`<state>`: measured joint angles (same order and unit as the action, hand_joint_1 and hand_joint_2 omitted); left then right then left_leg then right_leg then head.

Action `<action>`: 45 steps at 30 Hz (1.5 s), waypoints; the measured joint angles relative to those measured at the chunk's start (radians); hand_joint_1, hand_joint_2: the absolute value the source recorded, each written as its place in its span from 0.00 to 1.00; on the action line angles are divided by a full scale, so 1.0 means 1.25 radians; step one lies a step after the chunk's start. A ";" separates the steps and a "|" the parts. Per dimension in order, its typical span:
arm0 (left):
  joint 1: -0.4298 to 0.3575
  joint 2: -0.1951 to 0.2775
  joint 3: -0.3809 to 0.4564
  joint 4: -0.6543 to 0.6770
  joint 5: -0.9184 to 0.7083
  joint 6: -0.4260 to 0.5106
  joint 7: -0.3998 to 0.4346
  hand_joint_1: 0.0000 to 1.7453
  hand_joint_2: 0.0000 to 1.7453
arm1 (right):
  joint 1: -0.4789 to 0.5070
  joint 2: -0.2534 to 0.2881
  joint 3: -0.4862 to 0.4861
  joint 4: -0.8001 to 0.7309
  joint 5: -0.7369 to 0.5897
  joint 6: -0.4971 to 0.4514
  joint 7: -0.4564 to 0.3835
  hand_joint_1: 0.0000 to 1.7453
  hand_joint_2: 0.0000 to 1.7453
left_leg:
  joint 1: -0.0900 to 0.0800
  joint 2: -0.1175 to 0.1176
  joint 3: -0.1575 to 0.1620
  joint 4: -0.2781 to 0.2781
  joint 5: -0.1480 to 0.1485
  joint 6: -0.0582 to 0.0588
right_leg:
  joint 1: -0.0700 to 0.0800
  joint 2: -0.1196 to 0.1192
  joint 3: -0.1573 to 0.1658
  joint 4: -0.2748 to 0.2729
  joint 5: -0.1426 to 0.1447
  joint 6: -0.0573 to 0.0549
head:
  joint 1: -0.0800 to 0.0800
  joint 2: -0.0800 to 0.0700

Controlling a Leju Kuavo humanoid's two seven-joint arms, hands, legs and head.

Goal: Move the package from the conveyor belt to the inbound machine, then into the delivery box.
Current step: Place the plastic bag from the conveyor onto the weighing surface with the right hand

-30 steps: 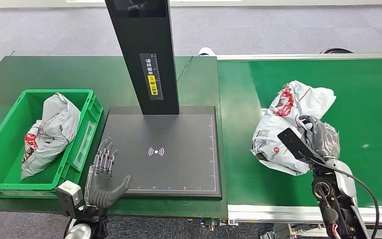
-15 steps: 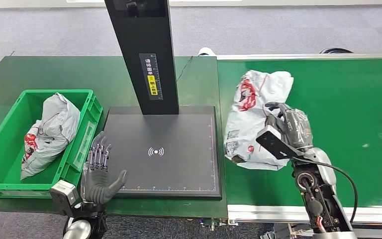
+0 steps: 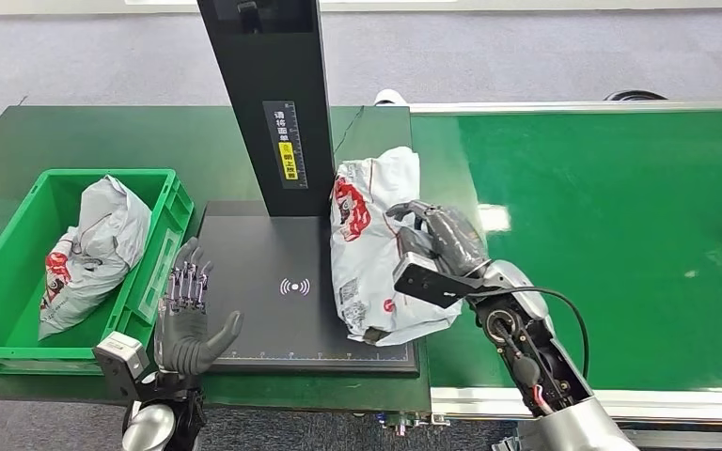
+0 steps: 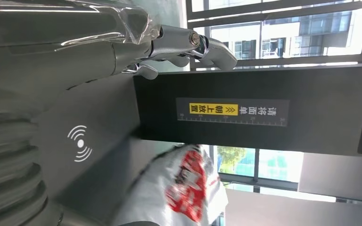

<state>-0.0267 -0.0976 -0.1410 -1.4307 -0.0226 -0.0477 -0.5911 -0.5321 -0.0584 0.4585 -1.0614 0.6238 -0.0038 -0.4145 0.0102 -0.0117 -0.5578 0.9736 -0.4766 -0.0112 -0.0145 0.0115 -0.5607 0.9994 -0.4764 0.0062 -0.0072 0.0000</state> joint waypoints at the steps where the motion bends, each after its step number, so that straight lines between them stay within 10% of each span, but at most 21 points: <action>1: -0.003 0.000 -0.001 0.002 0.000 0.000 0.000 0.00 1.00 | -0.002 0.006 0.010 0.008 -0.004 0.007 -0.002 1.00 1.00 | 0.000 0.000 0.000 0.000 0.000 0.000 | 0.000 0.000 0.000 0.000 0.000 0.000 | 0.000 0.000; 23: -0.051 0.001 -0.032 0.045 0.017 -0.002 0.012 0.00 1.00 | -0.027 0.096 0.160 0.198 -0.124 0.128 -0.069 1.00 1.00 | 0.000 0.000 0.000 0.000 0.000 0.000 | 0.000 0.000 0.000 0.000 0.000 0.000 | 0.000 0.000; 27: -0.050 0.001 -0.035 0.045 0.017 -0.001 0.013 0.00 1.00 | -0.023 0.092 0.157 0.190 -0.118 0.049 -0.070 0.03 1.00 | 0.000 0.000 0.000 0.000 0.000 0.000 | 0.000 0.000 0.000 0.000 0.000 0.000 | 0.000 0.000; 35: -0.050 0.001 -0.040 0.045 0.018 -0.001 0.013 0.00 1.00 | 0.031 0.076 0.086 0.053 -0.122 -0.192 -0.095 0.00 1.00 | 0.000 0.000 0.000 0.000 0.000 0.000 | 0.000 0.000 -0.001 0.000 0.000 0.000 | 0.000 0.000; 45: -0.050 -0.001 -0.042 0.045 0.018 -0.002 0.014 0.00 1.00 | 0.080 0.055 0.030 -0.053 -0.130 -0.219 -0.101 0.00 1.00 | 0.000 0.000 0.000 0.000 0.000 0.000 | 0.000 0.000 -0.001 0.000 0.000 0.000 | 0.000 0.000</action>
<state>-0.0892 -0.0983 -0.1941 -1.3748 0.0005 -0.0505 -0.5741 -0.4320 0.0109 0.4966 -1.1272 0.4618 -0.2773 -0.5402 0.0102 -0.0113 -0.5576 0.9737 -0.4766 -0.0113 -0.0145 0.0118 -0.5614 0.9994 -0.4763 0.0061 -0.0071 0.0000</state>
